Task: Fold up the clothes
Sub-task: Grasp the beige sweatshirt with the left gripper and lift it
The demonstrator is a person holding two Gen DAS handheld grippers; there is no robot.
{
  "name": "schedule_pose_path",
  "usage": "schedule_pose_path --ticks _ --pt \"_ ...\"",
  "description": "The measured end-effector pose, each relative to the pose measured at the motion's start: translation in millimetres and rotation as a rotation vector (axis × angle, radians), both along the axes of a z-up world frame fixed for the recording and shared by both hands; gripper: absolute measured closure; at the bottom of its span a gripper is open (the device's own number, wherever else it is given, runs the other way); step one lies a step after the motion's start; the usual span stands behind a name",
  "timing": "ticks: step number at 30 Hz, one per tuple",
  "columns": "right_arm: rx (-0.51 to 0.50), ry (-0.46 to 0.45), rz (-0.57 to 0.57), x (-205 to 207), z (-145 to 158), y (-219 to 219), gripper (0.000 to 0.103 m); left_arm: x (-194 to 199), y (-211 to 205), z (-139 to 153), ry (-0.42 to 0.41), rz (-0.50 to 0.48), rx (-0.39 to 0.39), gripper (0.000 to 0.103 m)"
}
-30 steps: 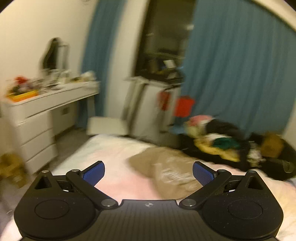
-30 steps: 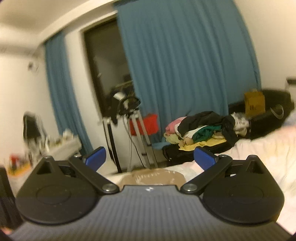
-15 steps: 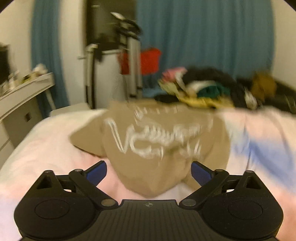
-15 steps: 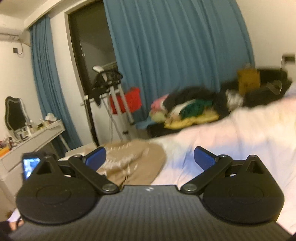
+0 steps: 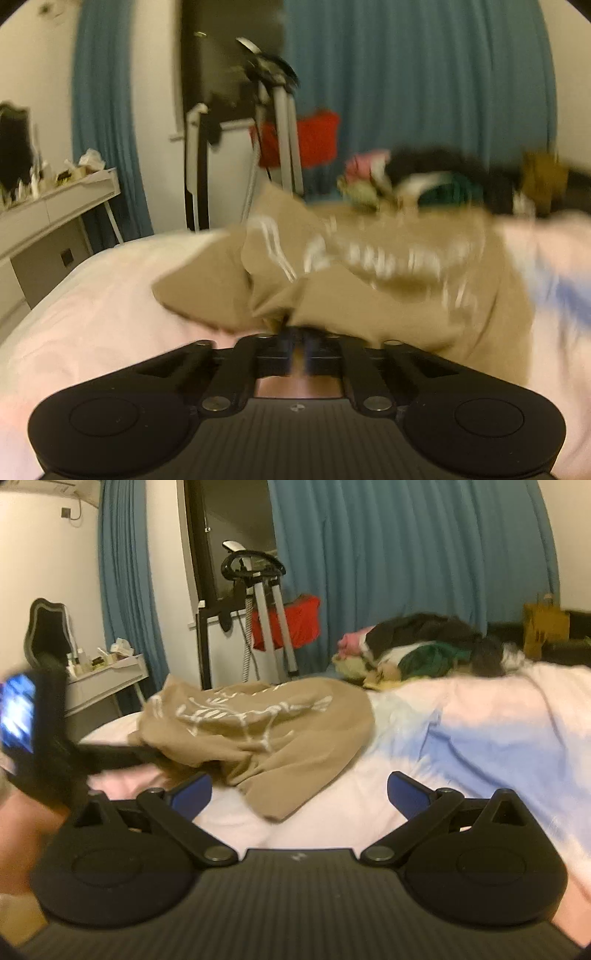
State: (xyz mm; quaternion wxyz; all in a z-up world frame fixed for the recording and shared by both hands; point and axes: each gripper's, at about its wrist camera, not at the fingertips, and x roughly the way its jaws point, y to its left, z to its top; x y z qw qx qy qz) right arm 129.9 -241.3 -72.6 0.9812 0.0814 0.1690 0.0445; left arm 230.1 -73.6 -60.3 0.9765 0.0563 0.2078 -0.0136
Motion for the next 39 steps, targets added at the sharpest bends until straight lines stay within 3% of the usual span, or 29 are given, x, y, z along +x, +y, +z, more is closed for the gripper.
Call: schedule_pose_path --ticks 5,9,15,19,25,27,29,34,39 --pt "0.057 -0.039 0.015 -22.1 17.5 -12.1 0.0 -61.2 11.3 53.5 -0.114 -0.016 -0.095 0.1" --pt "0.038 -0.084 0.021 -50.7 29.1 -15.3 0.0 -110.2 20.3 96.3 -0.204 -0.029 -0.17 0.101" --pt "0.019 -0.094 0.049 -89.5 47.8 -8.6 0.0 -208.4 16.5 146.6 -0.267 -0.105 -0.234 0.101" --pt "0.011 -0.078 0.079 -106.6 61.4 4.6 0.0 -246.1 17.6 161.0 -0.27 -0.119 -0.255 0.101" --pt "-0.06 -0.035 0.195 -97.1 43.4 37.0 0.002 -246.3 35.7 153.6 -0.219 -0.103 -0.325 0.101" --pt "-0.063 0.005 0.237 -86.9 30.1 48.8 0.02 -240.0 43.1 148.0 -0.202 -0.094 -0.35 0.101" --pt "-0.08 0.037 0.256 -74.9 17.4 59.4 0.029 -229.6 51.2 140.6 -0.195 -0.081 -0.37 0.101" --pt "-0.16 0.017 0.256 -39.9 -8.3 77.9 0.029 -196.8 68.4 117.6 -0.178 -0.065 -0.398 0.1" --pt "-0.088 0.022 0.288 -2.3 -25.0 79.7 0.032 -158.0 94.8 79.4 -0.123 -0.045 -0.43 0.1"
